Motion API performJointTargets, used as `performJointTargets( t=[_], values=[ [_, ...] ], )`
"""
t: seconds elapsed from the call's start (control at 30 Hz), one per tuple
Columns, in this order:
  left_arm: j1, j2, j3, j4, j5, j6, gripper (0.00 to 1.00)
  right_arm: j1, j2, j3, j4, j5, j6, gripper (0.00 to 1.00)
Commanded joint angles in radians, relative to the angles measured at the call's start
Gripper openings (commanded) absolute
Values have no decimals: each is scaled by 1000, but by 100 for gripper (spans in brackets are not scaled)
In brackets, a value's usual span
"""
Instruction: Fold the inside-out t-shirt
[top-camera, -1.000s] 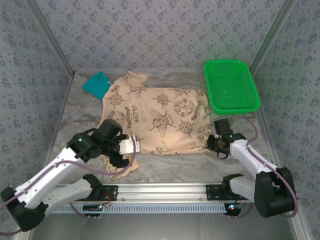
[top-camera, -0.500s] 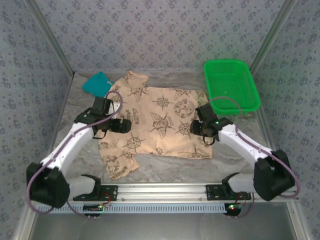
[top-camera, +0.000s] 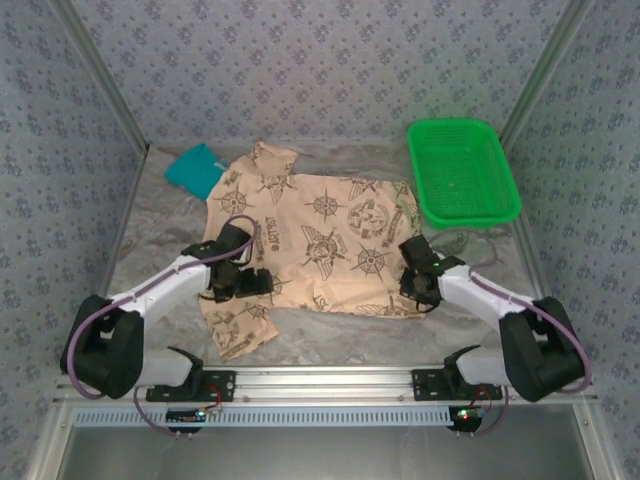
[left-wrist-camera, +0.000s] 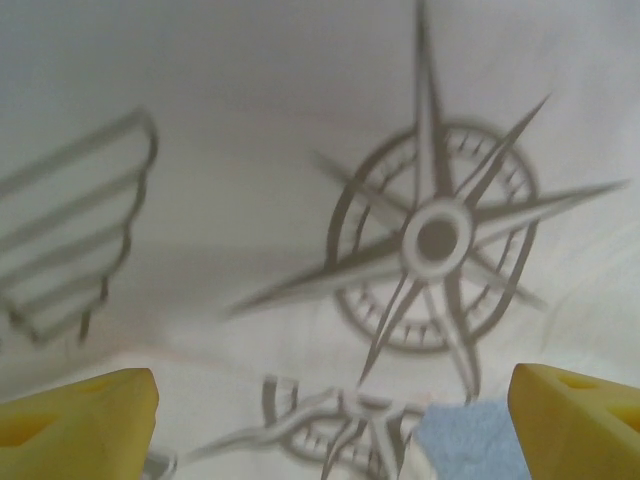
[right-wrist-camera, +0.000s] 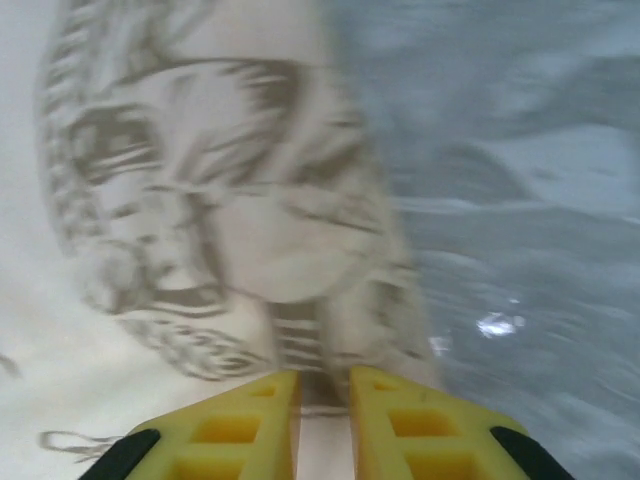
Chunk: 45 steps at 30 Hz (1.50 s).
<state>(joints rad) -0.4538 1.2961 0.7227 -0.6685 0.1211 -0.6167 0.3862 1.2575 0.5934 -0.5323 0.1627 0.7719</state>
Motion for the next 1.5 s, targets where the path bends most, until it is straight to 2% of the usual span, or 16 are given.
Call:
performJointTargets(
  t=[0.0,0.1,0.23,0.37,0.63,0.73,0.77,0.83,0.87,0.93,0.97,1.03,1.17,1.3,1.37,1.47],
  values=[
    [-3,-96,-17,-220,51,-213,91,-47,-98,15,-170,62,36,34],
    [-2,-186,-48,-353,65,-371,92,-56,-181,53,-276,51,84,49],
    [57,-272,-124,-401,98,-479,86,-61,-197,19,-278,-128,201,60],
    [90,-283,-166,-423,52,-520,83,-47,-138,-42,-199,-240,273,61],
    [76,-199,-263,-392,50,-637,75,-20,-51,-71,-140,-197,381,60],
    [50,-153,-293,-350,52,-660,71,-18,-28,-77,-109,-185,401,57],
    [40,-140,-304,-311,60,-665,67,-16,-17,-78,-98,-174,408,52],
    [37,-118,-307,-265,63,-668,50,-17,-5,-83,-83,-149,426,41],
    [37,-112,-298,-262,53,-668,33,-13,-6,-89,-80,-134,441,28],
    [35,-115,-281,-285,43,-664,6,-5,-24,-102,-80,-104,481,11],
    [35,-127,-271,-301,43,-664,0,-2,-36,-110,-87,-86,504,4],
    [35,-165,-254,-341,56,-664,0,3,-67,-111,-129,-50,537,0],
    [37,-270,-185,-494,126,-681,0,4,-140,-93,-293,38,604,0],
    [34,-351,-105,-651,258,-684,0,11,-230,-83,-402,21,639,0],
    [21,-375,-59,-767,224,-679,0,53,-264,-57,-460,22,662,0],
    [22,-408,11,-956,36,-684,0,93,-296,0,-593,72,719,0]
  ],
)
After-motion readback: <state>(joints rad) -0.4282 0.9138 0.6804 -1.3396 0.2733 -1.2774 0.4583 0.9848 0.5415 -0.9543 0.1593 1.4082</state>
